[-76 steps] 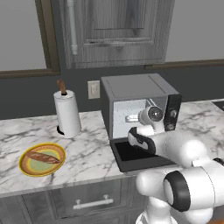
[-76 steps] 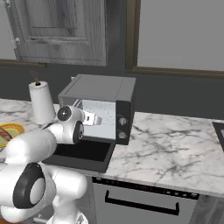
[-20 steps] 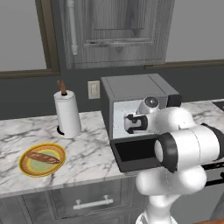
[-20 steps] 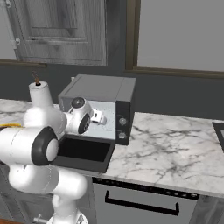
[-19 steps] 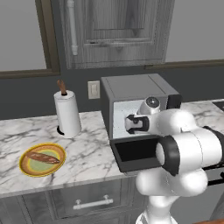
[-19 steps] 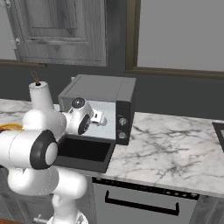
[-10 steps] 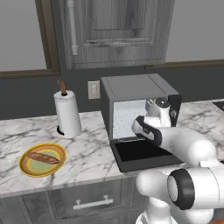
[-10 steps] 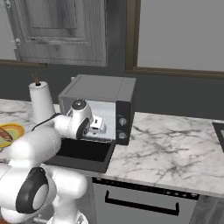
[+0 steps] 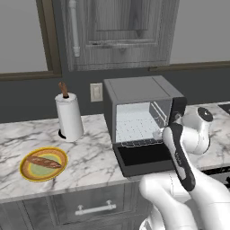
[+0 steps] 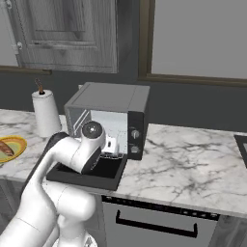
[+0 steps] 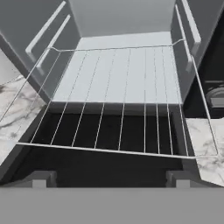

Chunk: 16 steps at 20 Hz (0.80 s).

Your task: Pull the toaster oven rack outwards. Pick up the baguette from the plate and place it on the toaster oven rack. Close the toaster oven door fully and set the temperature to the lowest setting.

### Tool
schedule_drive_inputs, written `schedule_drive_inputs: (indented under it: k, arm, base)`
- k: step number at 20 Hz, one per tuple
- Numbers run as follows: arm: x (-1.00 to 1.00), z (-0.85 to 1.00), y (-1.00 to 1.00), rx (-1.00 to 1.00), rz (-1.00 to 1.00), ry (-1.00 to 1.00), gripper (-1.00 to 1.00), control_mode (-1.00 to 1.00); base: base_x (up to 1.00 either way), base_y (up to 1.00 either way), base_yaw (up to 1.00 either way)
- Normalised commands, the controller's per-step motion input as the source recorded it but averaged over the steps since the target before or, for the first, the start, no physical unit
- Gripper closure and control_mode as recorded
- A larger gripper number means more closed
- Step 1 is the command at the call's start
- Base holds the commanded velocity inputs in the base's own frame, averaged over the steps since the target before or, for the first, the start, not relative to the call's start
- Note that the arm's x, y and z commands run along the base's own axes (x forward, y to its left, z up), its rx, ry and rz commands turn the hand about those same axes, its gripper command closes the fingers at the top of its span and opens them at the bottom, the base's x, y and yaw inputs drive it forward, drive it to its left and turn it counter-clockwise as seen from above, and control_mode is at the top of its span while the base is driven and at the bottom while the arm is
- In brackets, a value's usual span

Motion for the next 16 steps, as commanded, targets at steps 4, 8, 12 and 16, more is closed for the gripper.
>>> schedule_drive_inputs:
  k: [4, 8, 12, 16]
  arm:
    - [-0.97, 1.0, 0.09, 0.02, 0.15, -0.21, -1.0, -1.0]
    - [-0.76, 0.87, 0.7, -0.09, 0.15, -0.08, -1.0, -1.0]
    - [-0.88, 0.8, 0.75, -0.16, 0.03, 0.0, -1.0, -1.0]
    - [-0.89, 0.36, 0.88, -0.18, 0.0, 0.02, -1.0, -1.0]
  base:
    - [0.0, 0.0, 0.0]
    - [0.0, 0.0, 0.0]
    - [0.0, 0.0, 0.0]
    - [0.0, 0.0, 0.0]
